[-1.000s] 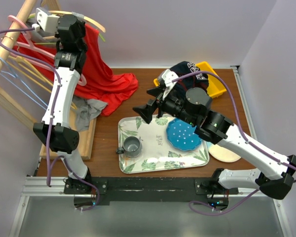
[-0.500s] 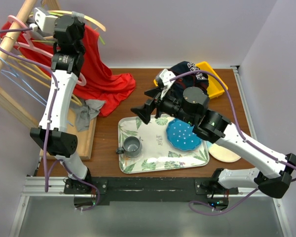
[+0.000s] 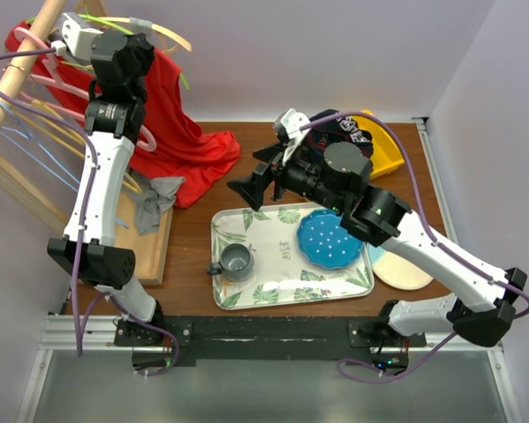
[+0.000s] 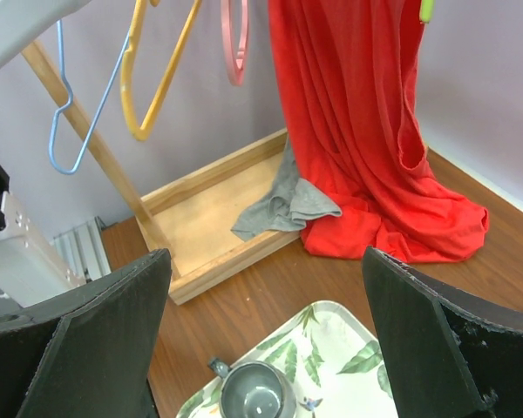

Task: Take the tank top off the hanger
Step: Pick up the hanger from the clothesline.

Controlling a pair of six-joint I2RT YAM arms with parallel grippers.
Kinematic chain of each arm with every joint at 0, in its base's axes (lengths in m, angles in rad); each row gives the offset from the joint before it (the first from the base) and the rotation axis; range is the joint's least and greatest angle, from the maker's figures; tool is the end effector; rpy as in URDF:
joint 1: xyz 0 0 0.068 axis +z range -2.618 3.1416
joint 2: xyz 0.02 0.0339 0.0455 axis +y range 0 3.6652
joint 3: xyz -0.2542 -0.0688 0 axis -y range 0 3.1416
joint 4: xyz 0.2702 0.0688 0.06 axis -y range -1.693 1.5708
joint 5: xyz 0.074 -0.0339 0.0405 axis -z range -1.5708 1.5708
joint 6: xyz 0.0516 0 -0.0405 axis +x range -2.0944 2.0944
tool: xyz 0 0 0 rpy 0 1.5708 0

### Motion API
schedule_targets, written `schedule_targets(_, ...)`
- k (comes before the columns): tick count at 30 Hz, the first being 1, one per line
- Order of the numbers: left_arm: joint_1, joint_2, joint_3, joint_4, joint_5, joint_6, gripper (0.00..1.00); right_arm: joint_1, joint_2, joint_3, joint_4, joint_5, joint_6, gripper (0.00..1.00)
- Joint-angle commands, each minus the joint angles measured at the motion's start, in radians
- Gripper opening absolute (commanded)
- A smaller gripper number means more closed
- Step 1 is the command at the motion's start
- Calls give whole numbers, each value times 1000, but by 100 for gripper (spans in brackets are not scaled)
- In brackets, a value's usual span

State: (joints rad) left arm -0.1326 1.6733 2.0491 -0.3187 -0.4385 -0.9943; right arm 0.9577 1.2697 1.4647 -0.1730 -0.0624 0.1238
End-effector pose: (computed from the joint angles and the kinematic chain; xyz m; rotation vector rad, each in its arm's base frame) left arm 0.3953 -0.0306 0.5282 -0.9510 1.2190 -0.5675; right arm 0.1835 0.2665 0.4702 -0.7031 1.4598 0.8955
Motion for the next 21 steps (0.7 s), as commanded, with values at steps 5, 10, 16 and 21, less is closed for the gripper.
schedule_targets(5, 10, -106, -23, 58, 142, -30, 0, -19, 109, 212, -46, 24, -6, 95)
schedule_targets(10, 10, -150, -62, 43, 166, -38, 0, -59, 229, 354, -23, 0, 59, 95)
schedule_targets(16, 10, -204, -109, 35, 162, -43, 0, -100, 397, 509, 41, -65, 106, 95)
schedule_targets(21, 10, -224, -136, 26, 216, -67, 0, -103, 519, 617, 85, -108, 118, 92)
